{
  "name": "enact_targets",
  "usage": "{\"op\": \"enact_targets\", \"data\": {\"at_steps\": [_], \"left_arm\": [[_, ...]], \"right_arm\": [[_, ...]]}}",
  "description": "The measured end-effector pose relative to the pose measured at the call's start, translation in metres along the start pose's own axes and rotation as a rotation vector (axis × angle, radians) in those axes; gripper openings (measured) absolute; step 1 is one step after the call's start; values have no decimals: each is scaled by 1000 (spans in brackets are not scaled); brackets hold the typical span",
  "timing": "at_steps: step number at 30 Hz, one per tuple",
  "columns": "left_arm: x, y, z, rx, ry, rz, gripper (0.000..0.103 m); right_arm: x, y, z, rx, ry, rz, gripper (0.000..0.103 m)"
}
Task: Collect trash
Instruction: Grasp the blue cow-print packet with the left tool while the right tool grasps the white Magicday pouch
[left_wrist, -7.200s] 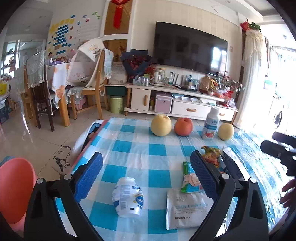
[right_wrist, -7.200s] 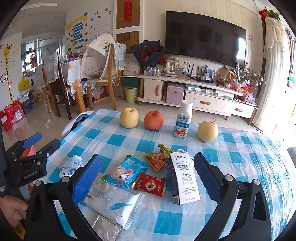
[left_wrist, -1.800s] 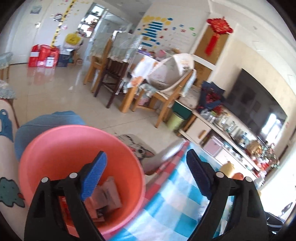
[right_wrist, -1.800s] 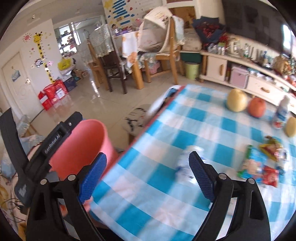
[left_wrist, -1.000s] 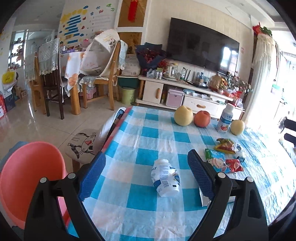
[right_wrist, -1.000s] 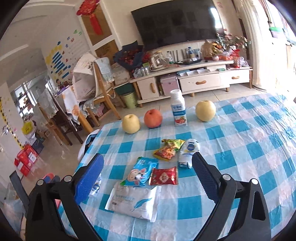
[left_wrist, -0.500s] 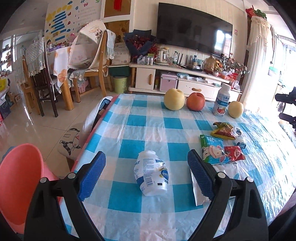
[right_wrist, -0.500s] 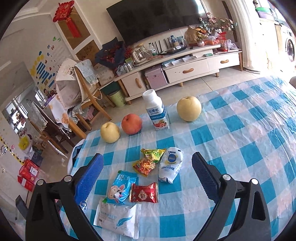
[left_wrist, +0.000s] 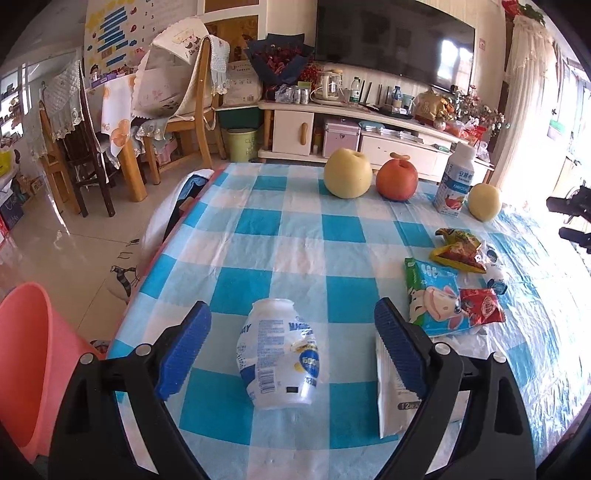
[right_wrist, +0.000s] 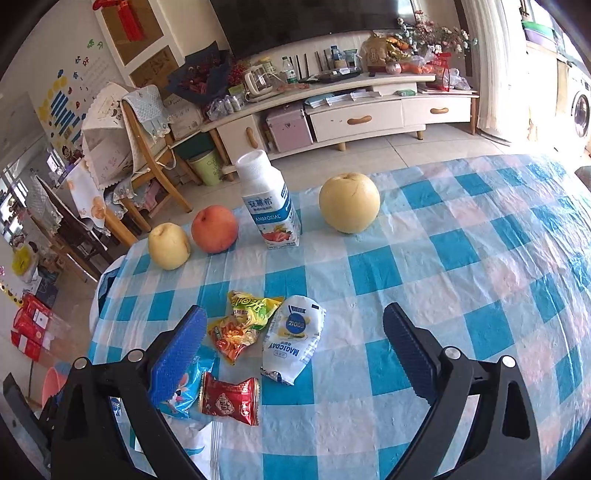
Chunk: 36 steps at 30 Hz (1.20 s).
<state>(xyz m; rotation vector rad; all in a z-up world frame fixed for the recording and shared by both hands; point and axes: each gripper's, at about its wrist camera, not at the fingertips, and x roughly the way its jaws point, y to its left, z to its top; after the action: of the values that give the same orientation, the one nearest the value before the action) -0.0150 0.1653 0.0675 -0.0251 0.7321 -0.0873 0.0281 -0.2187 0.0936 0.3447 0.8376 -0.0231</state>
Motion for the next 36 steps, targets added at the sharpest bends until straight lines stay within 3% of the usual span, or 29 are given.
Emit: {"op": "enact_targets", "data": {"at_steps": [10, 13, 18, 22, 25, 30, 36], "left_arm": [[23, -61, 12, 63, 19, -179, 91], [38, -91, 11, 134, 45, -224, 91], [61, -121, 5, 201, 113, -247, 91], [78, -123, 4, 189, 161, -246, 90], [85, -123, 3, 192, 184, -243, 85], [91, -123, 2, 196, 203, -247, 67], [96, -126, 0, 197, 207, -267, 57]], "right_arm": [[45, 14, -11, -98, 124, -63, 95], [56, 11, -15, -112, 158, -93, 95], [71, 6, -18, -96, 194, -115, 95], [83, 10, -22, -113, 226, -128, 95], [91, 15, -26, -148, 240, -148, 95], [99, 19, -29, -181, 239, -169, 95], [108, 22, -33, -218, 244, -186, 94]]}}
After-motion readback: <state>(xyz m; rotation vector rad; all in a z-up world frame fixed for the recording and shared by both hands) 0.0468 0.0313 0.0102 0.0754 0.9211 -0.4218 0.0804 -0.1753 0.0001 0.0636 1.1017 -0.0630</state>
